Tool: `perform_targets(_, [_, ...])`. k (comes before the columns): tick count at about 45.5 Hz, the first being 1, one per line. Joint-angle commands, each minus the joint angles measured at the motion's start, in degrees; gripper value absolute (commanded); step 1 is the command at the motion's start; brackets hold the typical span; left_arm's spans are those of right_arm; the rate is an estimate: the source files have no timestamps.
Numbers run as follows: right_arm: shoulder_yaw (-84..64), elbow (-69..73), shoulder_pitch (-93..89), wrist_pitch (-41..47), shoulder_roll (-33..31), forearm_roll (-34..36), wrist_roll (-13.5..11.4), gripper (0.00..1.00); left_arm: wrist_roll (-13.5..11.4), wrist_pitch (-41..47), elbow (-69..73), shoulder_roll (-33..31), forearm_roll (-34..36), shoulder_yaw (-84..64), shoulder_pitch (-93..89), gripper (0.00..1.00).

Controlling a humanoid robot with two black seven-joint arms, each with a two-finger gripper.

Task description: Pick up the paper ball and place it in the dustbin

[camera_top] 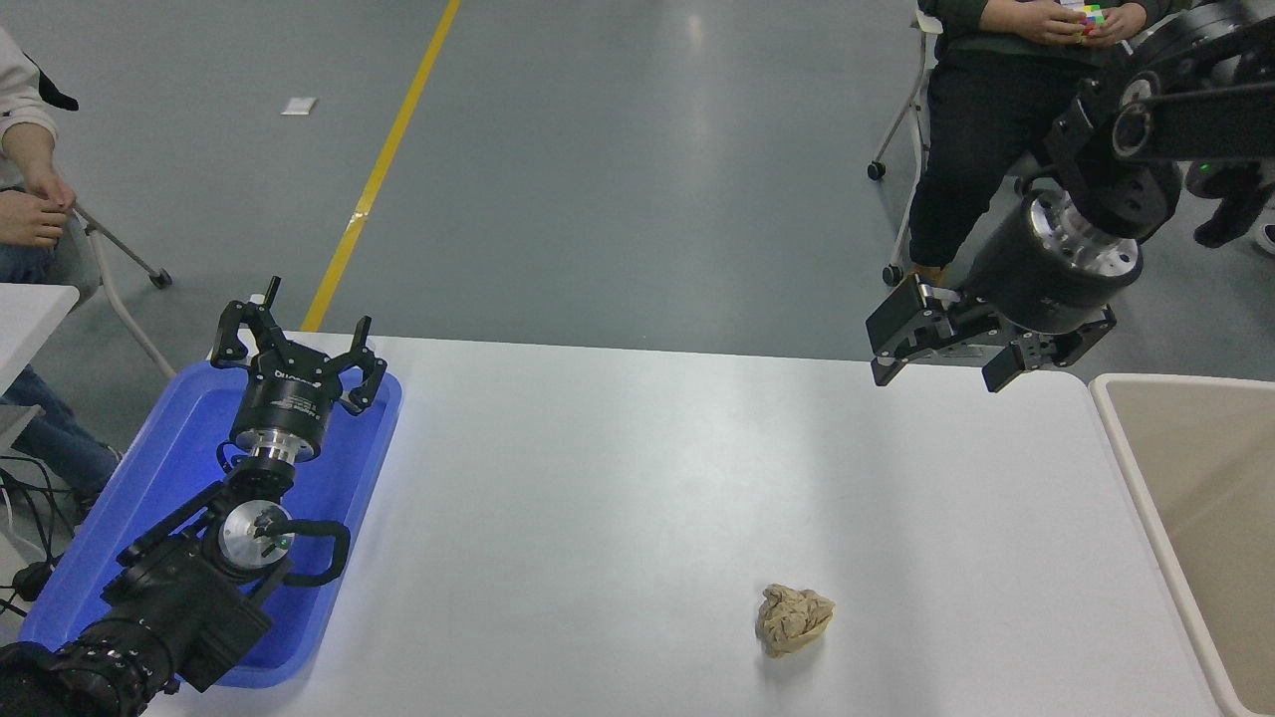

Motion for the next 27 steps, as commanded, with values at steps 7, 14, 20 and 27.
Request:
perform_targets(7, [1.62, -4.34, -2.88, 0.00, 0.47, -0.08, 0.07, 1.00, -0.02, 0.00, 0.00, 0.00, 0.01, 0.00, 0.00, 1.00])
perform_targets(14, [2.06, -9.26, -5.95, 0.00, 1.17, -0.16, 0.07, 1.00, -0.02, 0.00, 0.00, 0.00, 0.01, 0.00, 0.00, 1.00])
perform_targets(20, [3.64, -10.50, -7.89, 0.00, 1.88, -0.25, 0.07, 1.00, -0.02, 0.00, 0.00, 0.00, 0.01, 0.00, 0.00, 1.00])
perform_targets(27, [5.31, -10.58, -8.77, 0.00, 2.23, 0.36, 0.07, 1.00, -0.02, 0.00, 0.00, 0.00, 0.01, 0.00, 0.00, 1.00])
